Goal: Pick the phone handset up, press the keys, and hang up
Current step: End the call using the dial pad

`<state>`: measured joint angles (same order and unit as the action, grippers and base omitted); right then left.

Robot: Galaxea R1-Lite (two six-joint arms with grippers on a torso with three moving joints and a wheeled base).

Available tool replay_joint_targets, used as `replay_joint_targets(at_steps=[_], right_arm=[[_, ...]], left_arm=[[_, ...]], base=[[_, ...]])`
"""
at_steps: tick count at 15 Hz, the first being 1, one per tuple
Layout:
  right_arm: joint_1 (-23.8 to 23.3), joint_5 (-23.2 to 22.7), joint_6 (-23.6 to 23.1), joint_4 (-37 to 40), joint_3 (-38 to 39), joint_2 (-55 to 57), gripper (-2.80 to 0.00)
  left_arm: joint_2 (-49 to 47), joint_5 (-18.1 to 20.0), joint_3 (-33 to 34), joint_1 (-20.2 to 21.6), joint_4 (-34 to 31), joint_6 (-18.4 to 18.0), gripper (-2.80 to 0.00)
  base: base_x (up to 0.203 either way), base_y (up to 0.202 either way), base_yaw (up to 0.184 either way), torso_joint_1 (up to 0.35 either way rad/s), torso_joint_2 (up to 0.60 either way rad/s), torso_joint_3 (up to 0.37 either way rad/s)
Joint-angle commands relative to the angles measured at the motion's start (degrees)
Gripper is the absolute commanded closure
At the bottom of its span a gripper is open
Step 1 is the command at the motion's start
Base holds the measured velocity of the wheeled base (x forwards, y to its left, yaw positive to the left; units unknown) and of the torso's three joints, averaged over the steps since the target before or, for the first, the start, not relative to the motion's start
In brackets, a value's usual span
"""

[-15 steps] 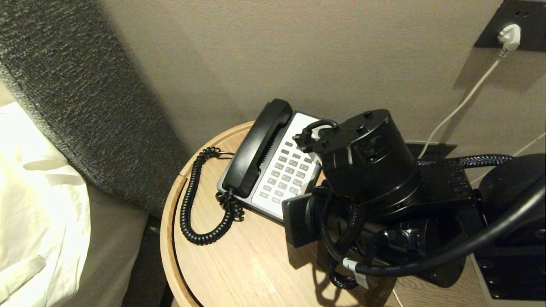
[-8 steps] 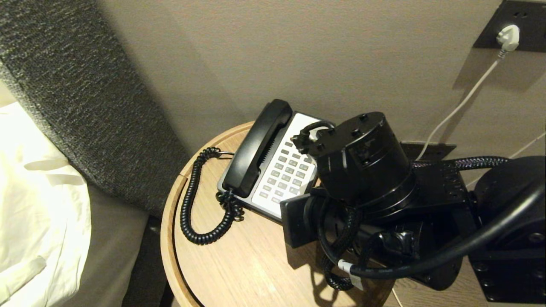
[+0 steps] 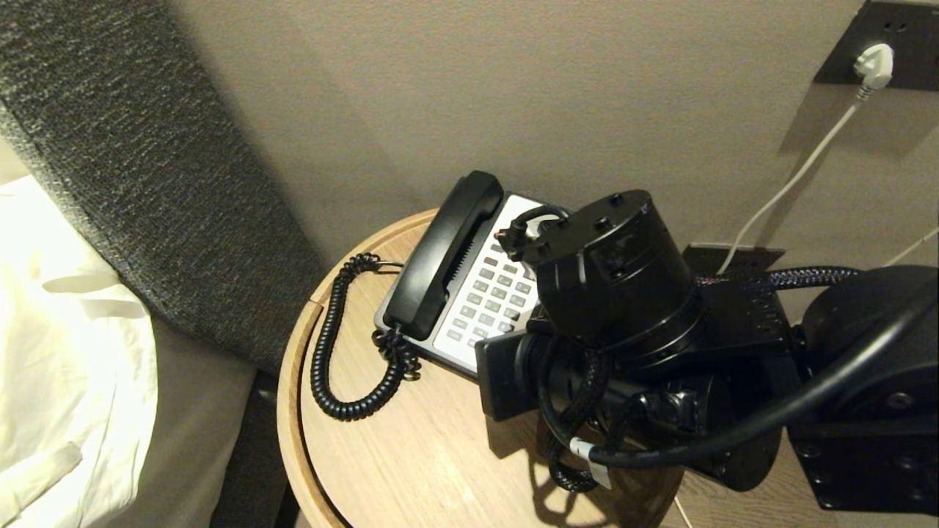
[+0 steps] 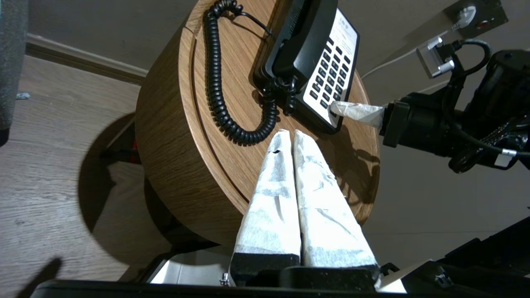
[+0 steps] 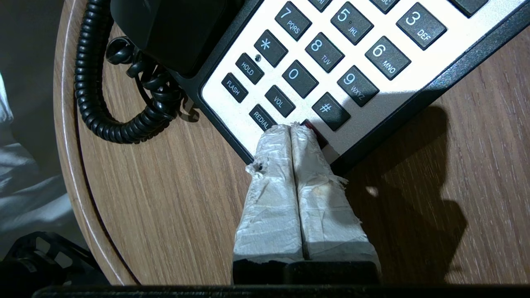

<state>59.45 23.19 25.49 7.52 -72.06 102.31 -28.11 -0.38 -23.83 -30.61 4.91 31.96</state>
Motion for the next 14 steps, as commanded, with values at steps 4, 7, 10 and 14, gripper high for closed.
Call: replay_joint_targets(at_steps=[4, 7, 10, 14], right_arm=[[0.05, 0.13, 0.35, 0.83, 0.21, -3.39, 0.00], [0.05, 0.10, 0.53, 0.74, -0.27, -3.96, 0.00], [0.14, -0.51, 0.53, 0.30, -0.27, -4.66, 0.00], [0.42, -0.69, 0.63, 0.27, -0.01, -4.37, 0.00]], left_arm=[[0.07, 0.20, 0.63, 0.02, 0.19, 0.20, 0.00], [-0.01, 0.45, 0.63, 0.02, 0.28, 0.20, 0.00], [0.12, 0.99, 0.85, 0.02, 0.19, 0.29, 0.00], [0.36, 1.08, 0.98, 0.02, 0.19, 0.20, 0.00]], base=[[0.000, 0.000, 0.000, 0.000, 0.00, 0.000], [0.000, 0.000, 0.000, 0.000, 0.00, 0.000], [0.000, 0.000, 0.000, 0.000, 0.00, 0.000], [0.000, 0.000, 0.000, 0.000, 0.00, 0.000]])
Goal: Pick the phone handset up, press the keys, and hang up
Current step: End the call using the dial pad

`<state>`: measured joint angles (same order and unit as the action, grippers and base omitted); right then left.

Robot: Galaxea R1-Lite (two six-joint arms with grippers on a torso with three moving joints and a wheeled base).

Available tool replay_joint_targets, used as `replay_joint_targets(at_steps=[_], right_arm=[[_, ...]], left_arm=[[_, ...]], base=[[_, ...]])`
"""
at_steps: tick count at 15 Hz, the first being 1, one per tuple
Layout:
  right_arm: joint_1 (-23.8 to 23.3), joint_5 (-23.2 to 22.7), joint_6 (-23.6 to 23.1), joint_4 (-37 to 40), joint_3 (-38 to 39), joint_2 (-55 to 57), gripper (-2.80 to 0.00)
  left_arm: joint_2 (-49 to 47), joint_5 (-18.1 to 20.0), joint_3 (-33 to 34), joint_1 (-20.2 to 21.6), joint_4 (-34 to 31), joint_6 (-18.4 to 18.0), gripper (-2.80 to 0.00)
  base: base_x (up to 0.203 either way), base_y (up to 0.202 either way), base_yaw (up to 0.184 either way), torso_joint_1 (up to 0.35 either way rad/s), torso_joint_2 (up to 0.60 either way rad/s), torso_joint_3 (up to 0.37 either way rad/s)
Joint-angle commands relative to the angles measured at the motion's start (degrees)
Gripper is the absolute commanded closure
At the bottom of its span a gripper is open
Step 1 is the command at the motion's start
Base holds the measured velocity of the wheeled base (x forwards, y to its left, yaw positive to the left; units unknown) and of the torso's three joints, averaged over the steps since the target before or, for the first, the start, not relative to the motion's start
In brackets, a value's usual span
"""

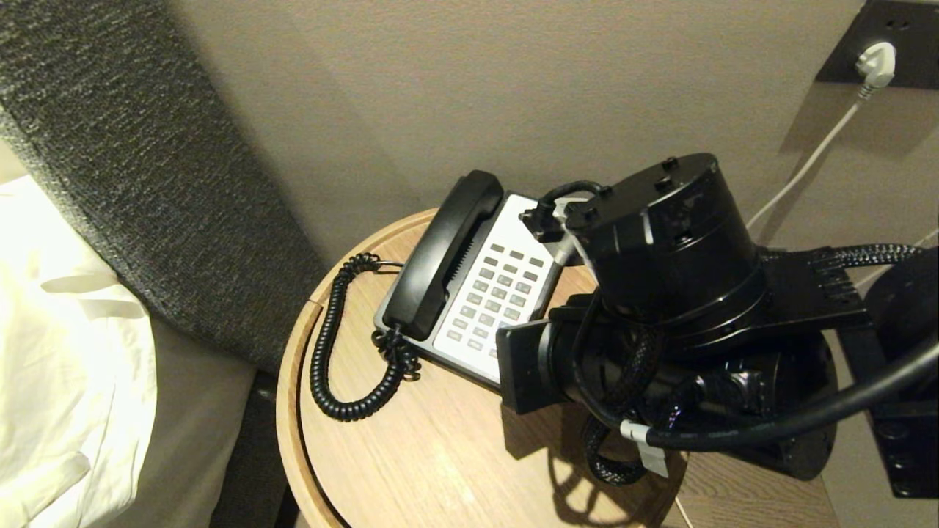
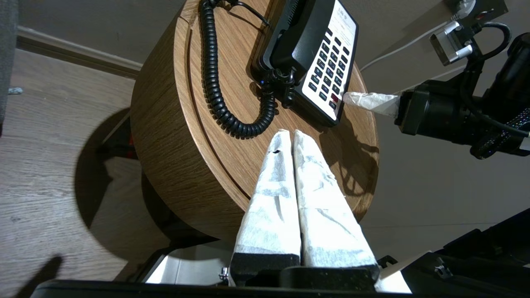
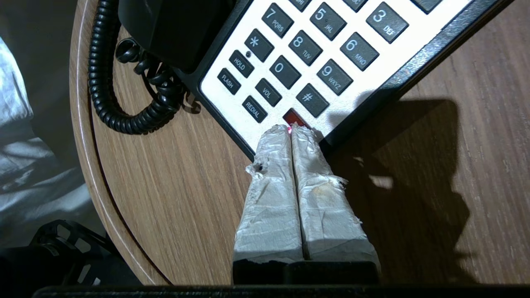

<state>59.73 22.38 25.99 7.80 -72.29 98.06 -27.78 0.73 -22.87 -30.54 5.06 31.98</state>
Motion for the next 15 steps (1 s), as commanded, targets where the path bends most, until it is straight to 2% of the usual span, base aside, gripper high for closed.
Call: replay_joint_targets(at_steps=[1, 15], right_arm=[[0.30, 0.12, 0.11, -0.07, 0.13, 0.25, 0.00], [0.38, 0.12, 0.11, -0.07, 0.66, 2.31, 0.00]], left_arm=[[0.10, -0.03, 0.06, -0.05, 0.04, 0.23, 0.00], [0.52, 0.06, 0.02, -0.05, 0.04, 0.28, 0.00]], base=[[0.000, 0.000, 0.000, 0.000, 0.00, 0.000], [0.000, 0.000, 0.000, 0.000, 0.00, 0.000]])
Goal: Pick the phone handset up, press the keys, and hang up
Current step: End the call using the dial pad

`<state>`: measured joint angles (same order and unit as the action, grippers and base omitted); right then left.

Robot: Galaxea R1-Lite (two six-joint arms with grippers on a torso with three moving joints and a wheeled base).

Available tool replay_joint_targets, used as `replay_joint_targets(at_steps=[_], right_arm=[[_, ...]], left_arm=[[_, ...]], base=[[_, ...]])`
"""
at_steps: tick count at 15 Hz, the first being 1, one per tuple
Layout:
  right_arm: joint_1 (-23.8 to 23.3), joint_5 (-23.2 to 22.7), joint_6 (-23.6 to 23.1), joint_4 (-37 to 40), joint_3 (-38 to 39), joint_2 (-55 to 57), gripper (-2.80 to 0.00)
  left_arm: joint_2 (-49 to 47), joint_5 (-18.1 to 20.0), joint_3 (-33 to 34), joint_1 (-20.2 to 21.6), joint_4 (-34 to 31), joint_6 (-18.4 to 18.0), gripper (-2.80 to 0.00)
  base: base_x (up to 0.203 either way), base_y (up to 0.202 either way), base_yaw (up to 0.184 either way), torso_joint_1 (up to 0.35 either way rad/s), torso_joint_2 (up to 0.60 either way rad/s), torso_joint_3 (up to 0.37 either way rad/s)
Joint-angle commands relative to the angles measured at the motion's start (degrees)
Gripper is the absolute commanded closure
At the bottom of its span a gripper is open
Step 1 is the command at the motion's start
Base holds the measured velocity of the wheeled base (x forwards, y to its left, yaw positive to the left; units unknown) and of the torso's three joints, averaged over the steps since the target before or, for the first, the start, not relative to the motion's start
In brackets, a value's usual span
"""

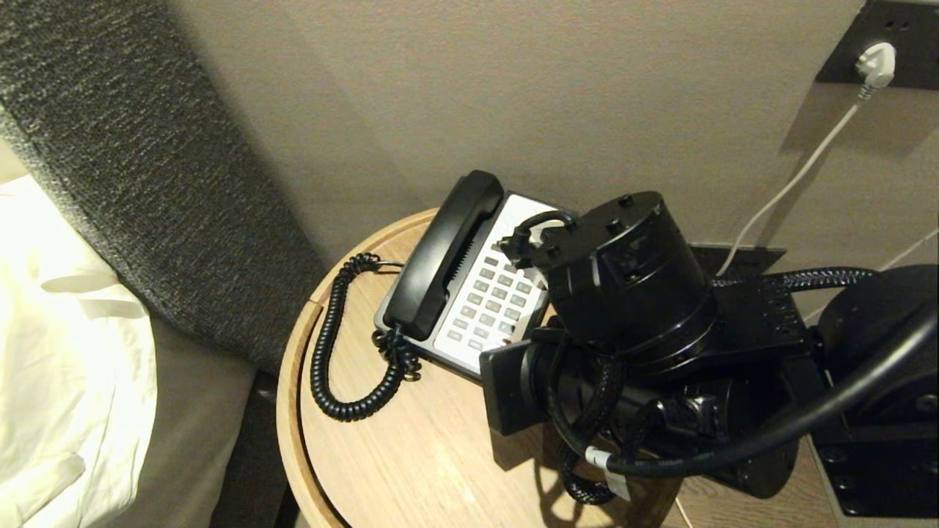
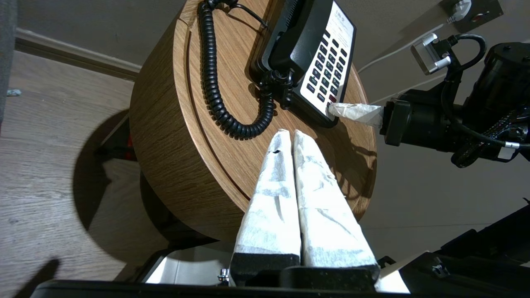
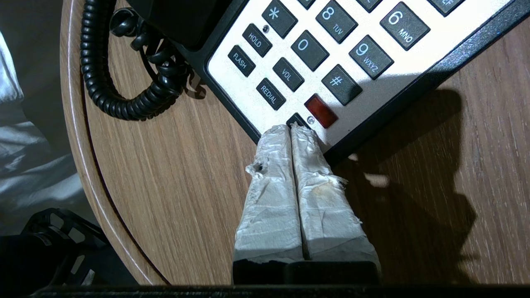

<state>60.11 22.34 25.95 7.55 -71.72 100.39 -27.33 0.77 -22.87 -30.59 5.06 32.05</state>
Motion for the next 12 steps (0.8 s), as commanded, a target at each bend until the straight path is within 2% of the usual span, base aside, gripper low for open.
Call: replay_joint_targets(at_steps=[1, 12], right_arm=[[0.00, 0.16, 0.15, 0.19, 0.08, -0.02, 0.00], [0.27, 0.51, 0.15, 0.28, -0.17, -1.69, 0.00]], left_arm=[[0.00, 0.02, 0.02, 0.00, 0.04, 0.21, 0.00], [0.09, 0.02, 0.11, 0.00, 0.04, 0.21, 0.00]], base=[[0.000, 0.000, 0.000, 0.000, 0.00, 0.000], [0.000, 0.000, 0.000, 0.000, 0.00, 0.000]])
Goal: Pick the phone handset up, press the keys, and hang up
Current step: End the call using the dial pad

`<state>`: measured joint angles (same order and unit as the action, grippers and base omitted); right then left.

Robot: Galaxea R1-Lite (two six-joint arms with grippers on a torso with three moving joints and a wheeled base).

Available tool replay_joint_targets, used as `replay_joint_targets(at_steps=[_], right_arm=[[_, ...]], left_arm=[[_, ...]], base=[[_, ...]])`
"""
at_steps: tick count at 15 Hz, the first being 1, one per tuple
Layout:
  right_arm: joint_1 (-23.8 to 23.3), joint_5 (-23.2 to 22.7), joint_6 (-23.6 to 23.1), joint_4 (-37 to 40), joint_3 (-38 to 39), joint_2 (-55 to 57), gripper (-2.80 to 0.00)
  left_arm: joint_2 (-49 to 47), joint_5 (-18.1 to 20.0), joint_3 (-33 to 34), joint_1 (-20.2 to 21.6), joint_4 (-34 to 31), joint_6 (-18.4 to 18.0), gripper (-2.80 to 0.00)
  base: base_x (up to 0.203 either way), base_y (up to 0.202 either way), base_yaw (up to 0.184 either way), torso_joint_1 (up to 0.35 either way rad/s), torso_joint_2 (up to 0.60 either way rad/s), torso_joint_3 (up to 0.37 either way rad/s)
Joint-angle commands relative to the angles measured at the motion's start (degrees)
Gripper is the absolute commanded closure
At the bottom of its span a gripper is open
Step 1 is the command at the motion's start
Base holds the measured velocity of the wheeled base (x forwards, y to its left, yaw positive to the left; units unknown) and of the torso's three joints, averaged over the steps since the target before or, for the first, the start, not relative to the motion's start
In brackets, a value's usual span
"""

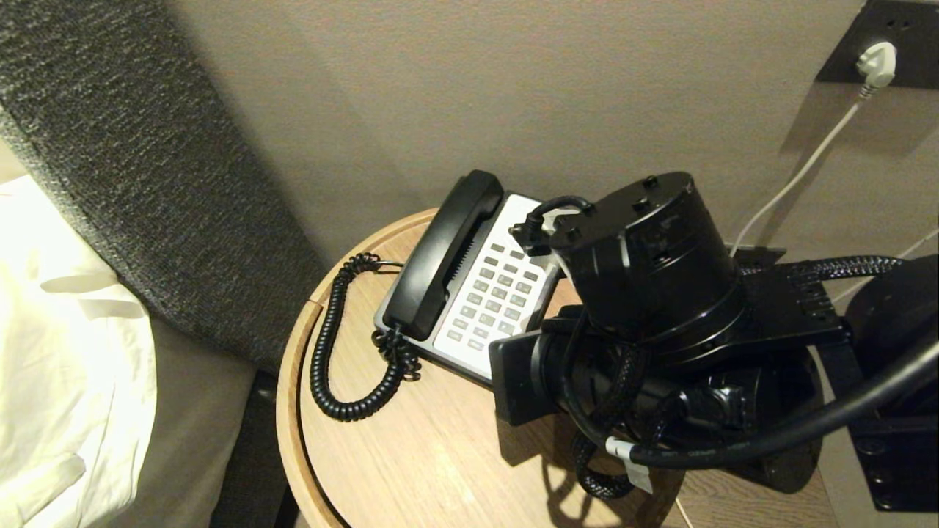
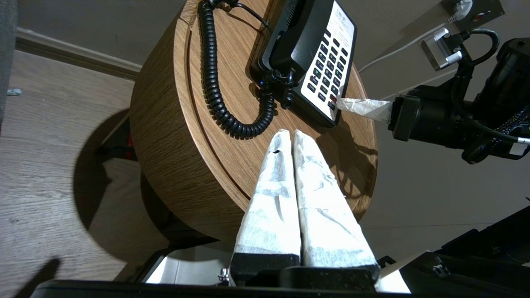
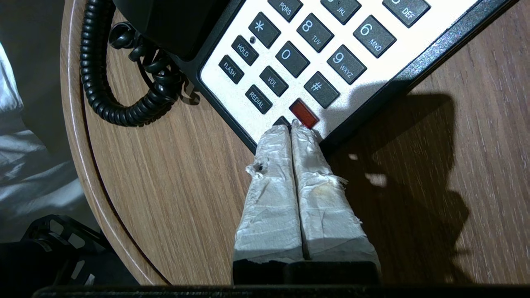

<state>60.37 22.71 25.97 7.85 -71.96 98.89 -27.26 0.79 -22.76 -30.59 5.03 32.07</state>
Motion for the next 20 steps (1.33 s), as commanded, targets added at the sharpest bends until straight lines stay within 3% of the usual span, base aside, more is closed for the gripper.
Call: replay_joint_targets(at_steps=[1, 6, 9, 11, 14, 17, 20], right_arm=[[0.01, 0.14, 0.14, -0.03, -0.02, -0.19, 0.00], [0.01, 1.59, -0.04, 0.19, -0.45, -2.47, 0.00], [-0.03, 3.57, -0.04, -0.12, 0.30, -3.15, 0.00], [0.00, 3.57, -0.04, -0.20, -0.91, -3.45, 0.00], [-0.16, 3.58, -0.03, -1.18, -1.78, -3.97, 0.00], [-0.07, 3.74, -0.13, -2.14, -1.59, -4.66, 0.00], [-0.07, 4.68, -0.05, -2.14, -0.82, -6.26, 0.00]], left_arm=[[0.01, 0.00, 0.00, 0.00, 0.06, 0.18, 0.00], [-0.43, -0.86, -0.28, 0.00, 0.15, 0.36, 0.00], [-0.08, -5.39, -0.32, 2.11, 0.19, 0.25, 0.00], [-0.51, -7.75, -0.91, 6.23, -0.03, 0.08, 0.00], [0.59, -9.35, -1.18, 17.06, -0.68, -2.32, 0.00], [6.89, -9.46, 3.57, 26.70, -1.94, -5.16, 0.00], [15.09, -8.29, 10.02, 29.53, -3.18, -13.72, 0.00]], base=[[0.000, 0.000, 0.000, 0.000, 0.00, 0.000], [0.000, 0.000, 0.000, 0.000, 0.00, 0.000], [0.000, 0.000, 0.000, 0.000, 0.00, 0.000], [0.000, 0.000, 0.000, 0.000, 0.00, 0.000], [0.000, 0.000, 0.000, 0.000, 0.00, 0.000], [0.000, 0.000, 0.000, 0.000, 0.00, 0.000], [0.000, 0.000, 0.000, 0.000, 0.00, 0.000]])
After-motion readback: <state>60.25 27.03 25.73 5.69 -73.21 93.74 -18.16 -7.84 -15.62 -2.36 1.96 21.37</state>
